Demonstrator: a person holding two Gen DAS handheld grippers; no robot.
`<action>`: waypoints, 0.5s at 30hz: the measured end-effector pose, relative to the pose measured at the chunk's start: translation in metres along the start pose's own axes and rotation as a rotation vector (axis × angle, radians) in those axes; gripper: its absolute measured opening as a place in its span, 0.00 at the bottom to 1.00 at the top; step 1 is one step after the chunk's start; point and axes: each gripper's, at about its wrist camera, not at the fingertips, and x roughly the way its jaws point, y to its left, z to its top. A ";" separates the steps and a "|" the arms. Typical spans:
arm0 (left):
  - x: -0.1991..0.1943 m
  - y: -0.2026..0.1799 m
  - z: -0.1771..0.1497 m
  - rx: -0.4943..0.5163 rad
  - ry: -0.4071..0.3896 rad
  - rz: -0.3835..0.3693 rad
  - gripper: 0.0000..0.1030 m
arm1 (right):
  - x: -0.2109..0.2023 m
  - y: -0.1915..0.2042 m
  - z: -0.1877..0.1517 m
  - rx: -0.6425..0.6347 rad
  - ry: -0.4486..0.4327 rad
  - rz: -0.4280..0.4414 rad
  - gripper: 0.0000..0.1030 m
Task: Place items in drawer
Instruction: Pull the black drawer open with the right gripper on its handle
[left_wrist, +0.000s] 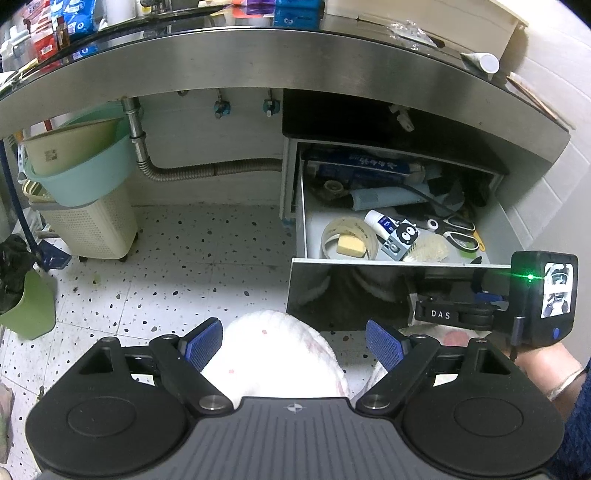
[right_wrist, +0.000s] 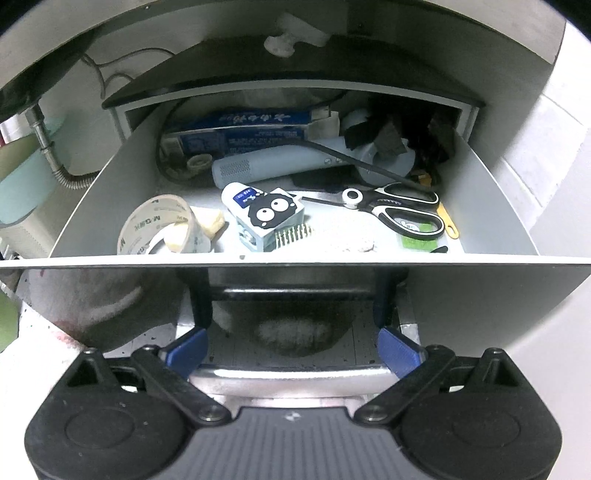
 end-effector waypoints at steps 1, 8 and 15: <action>0.000 0.000 0.000 0.000 0.001 0.000 0.83 | 0.000 0.000 0.000 0.000 0.001 0.000 0.96; 0.003 0.002 0.001 -0.007 0.010 0.002 0.83 | 0.002 0.000 0.004 0.000 0.003 0.001 0.96; 0.006 0.000 0.004 -0.002 0.008 0.010 0.83 | 0.000 -0.001 -0.003 -0.005 -0.019 0.005 0.96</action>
